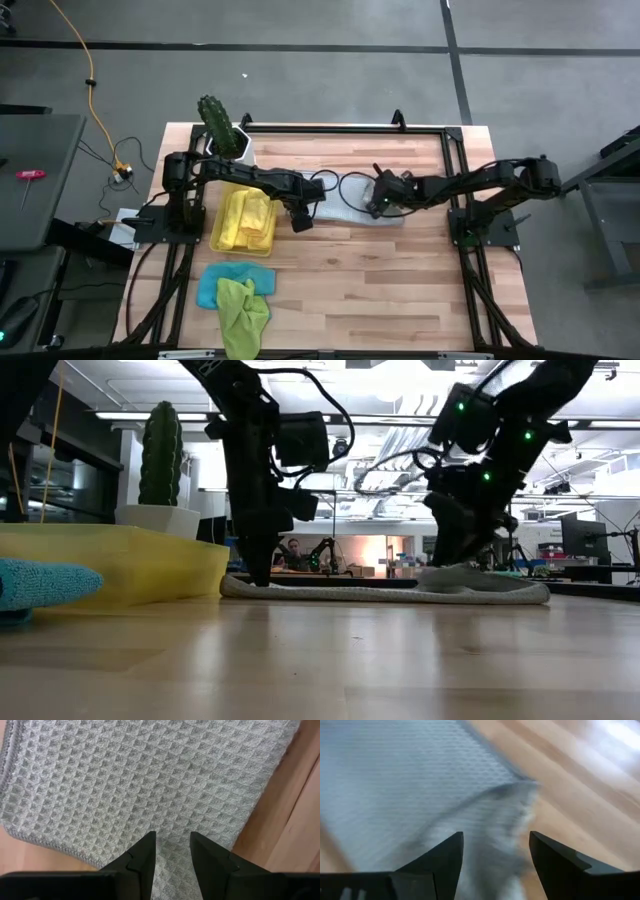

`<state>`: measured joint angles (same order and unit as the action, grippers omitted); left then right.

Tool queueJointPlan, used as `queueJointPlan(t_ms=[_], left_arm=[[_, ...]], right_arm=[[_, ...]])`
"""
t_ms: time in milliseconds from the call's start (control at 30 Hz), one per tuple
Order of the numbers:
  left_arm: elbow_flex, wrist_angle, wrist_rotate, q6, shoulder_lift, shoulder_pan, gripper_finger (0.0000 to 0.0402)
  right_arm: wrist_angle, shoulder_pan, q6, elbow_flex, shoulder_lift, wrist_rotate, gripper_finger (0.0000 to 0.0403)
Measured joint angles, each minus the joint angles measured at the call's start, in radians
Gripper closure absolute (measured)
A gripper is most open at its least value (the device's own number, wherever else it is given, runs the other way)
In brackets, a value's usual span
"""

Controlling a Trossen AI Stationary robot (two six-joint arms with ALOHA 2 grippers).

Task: Fold microfiber towels
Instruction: Fold the gray microfiber towel

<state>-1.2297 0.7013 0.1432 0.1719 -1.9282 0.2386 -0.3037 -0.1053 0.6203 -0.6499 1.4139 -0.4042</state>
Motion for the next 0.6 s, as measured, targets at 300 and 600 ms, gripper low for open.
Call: queueJointPlan(t_ms=[300, 600], left_arm=[[0.0, 0.0, 0.0, 0.0, 0.0, 0.0, 0.0291], [-0.001, 0.0, 0.0, -0.008, 0.0, 0.0, 0.0291]], right_arm=[[-0.012, 0.065, -0.044, -0.003, 0.0, 0.136, 0.0183], [0.122, 0.082, -0.166, -0.003, -0.016, 0.154, 0.0183]])
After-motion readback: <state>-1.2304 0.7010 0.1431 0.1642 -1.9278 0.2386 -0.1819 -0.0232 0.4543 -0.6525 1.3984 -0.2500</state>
